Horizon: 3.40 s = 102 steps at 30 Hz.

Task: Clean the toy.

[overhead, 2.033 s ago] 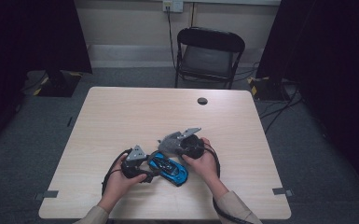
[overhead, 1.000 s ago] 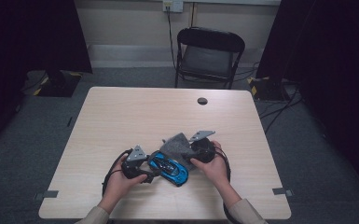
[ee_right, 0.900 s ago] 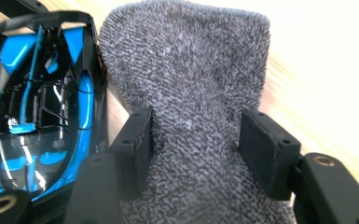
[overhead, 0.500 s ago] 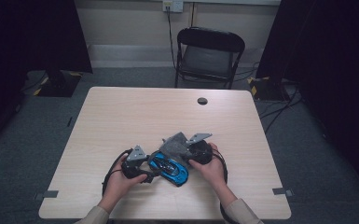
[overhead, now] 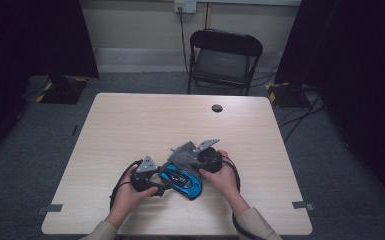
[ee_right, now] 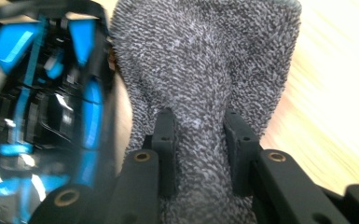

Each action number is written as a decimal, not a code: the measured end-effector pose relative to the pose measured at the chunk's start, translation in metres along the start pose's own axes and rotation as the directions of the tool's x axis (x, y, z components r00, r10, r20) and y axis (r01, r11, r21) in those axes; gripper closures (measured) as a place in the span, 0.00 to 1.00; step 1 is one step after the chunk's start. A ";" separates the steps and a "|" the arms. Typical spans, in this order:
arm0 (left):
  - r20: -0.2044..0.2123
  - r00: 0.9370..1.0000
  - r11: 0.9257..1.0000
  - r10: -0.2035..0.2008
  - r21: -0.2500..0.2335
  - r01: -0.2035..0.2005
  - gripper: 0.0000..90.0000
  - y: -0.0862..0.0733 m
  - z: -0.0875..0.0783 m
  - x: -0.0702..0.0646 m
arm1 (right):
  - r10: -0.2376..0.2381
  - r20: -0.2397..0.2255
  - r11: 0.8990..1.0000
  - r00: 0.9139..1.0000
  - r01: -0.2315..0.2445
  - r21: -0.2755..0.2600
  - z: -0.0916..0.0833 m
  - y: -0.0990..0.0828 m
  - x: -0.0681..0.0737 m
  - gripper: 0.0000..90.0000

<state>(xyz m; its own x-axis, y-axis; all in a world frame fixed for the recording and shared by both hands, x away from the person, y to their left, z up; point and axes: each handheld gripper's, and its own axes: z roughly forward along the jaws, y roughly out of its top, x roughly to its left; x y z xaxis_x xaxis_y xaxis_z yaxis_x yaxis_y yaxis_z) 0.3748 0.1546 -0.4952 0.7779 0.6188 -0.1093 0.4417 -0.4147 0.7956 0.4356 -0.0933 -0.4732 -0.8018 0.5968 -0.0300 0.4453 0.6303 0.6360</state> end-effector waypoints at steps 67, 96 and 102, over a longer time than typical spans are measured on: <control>-0.006 1.000 1.000 -0.007 -0.002 0.007 0.24 -0.002 0.002 0.000 | -0.056 -0.140 0.997 0.989 0.049 -0.052 0.000 0.005 -0.002 0.80; -0.006 1.000 1.000 0.021 0.004 -0.021 0.25 0.002 0.005 -0.005 | -0.019 -0.112 0.997 0.994 0.010 -0.080 -0.049 -0.039 -0.012 0.79; -0.004 1.000 1.000 0.020 0.004 -0.020 0.25 0.002 0.005 -0.005 | -0.012 -0.084 0.995 0.996 0.003 -0.103 -0.038 -0.019 -0.016 0.79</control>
<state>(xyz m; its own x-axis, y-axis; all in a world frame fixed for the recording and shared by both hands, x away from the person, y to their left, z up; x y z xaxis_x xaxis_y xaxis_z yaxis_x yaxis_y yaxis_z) 0.3736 0.1475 -0.4961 0.7850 0.6128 -0.0910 0.4276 -0.4297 0.7953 0.4246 -0.1333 -0.4556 -0.8376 0.5456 0.0268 0.3991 0.5777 0.7120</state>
